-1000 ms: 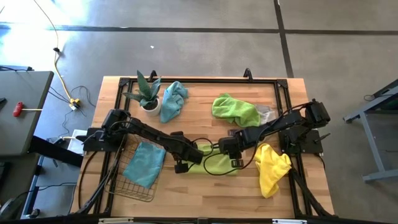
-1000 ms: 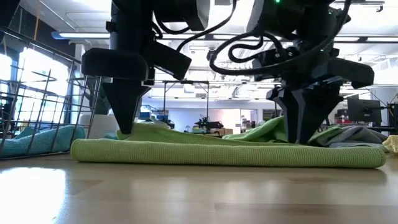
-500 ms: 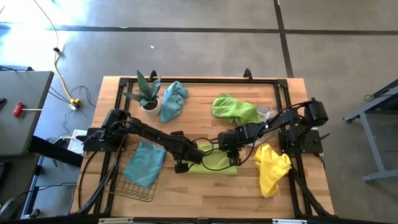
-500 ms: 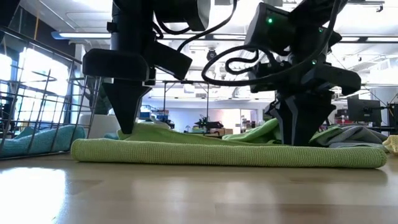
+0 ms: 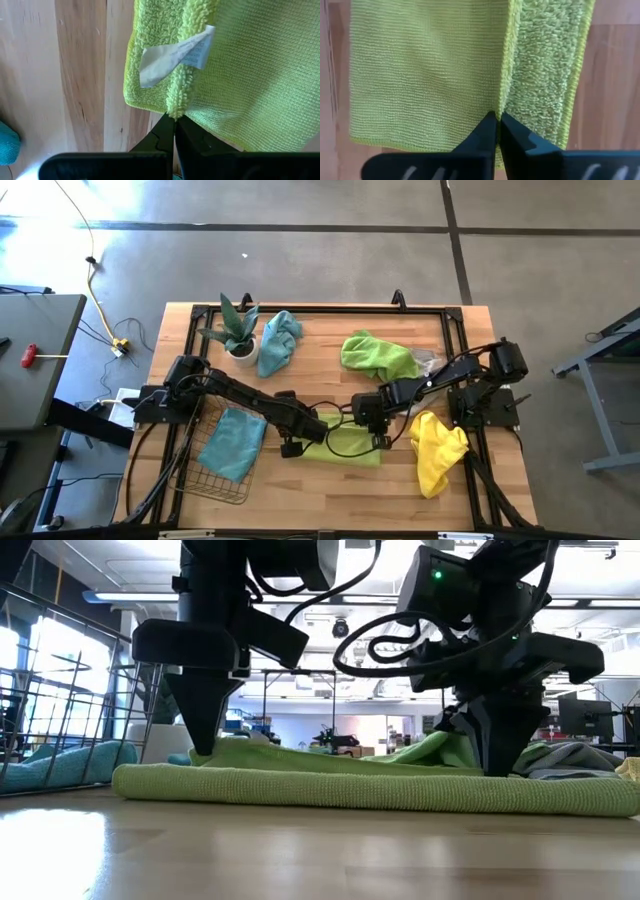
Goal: Fold microfiber towels
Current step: Fold the light green microfiber towel
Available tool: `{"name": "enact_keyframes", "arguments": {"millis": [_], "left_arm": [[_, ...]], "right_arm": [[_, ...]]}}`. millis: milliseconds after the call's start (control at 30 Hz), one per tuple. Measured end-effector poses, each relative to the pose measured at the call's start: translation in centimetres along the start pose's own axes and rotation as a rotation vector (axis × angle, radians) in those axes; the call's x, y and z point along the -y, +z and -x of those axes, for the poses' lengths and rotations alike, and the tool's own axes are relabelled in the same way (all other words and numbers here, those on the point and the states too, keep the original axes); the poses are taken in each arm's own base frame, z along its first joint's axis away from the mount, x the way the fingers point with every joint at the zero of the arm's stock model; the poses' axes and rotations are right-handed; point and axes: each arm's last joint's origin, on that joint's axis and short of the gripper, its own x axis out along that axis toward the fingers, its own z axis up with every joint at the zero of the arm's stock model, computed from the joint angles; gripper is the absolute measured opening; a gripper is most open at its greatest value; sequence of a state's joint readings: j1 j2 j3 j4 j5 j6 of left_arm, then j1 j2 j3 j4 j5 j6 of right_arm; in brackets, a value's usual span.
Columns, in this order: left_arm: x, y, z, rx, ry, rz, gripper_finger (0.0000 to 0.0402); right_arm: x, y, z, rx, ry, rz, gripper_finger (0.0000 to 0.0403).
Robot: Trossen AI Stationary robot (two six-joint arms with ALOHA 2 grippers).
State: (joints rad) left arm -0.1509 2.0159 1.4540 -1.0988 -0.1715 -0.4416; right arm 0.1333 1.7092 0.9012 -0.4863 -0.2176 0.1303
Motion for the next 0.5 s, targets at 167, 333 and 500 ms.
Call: {"name": "enact_keyframes", "arguments": {"millis": [167,333,500], "left_arm": [[-0.05,0.02,-0.01,0.002,0.005,-0.007,0.0000],[-0.36,0.11,-0.06,-0.003,0.009,-0.008,0.0000],[-0.82,0.32,-0.14,-0.005,0.010,-0.004,0.0000]], "right_arm": [[0.09,-0.11,0.02,-0.012,-0.002,-0.005,0.0005],[0.12,-0.29,0.03,-0.031,-0.009,-0.010,0.0003],[0.08,-0.50,0.39,-0.044,-0.013,-0.012,0.0001]]}}
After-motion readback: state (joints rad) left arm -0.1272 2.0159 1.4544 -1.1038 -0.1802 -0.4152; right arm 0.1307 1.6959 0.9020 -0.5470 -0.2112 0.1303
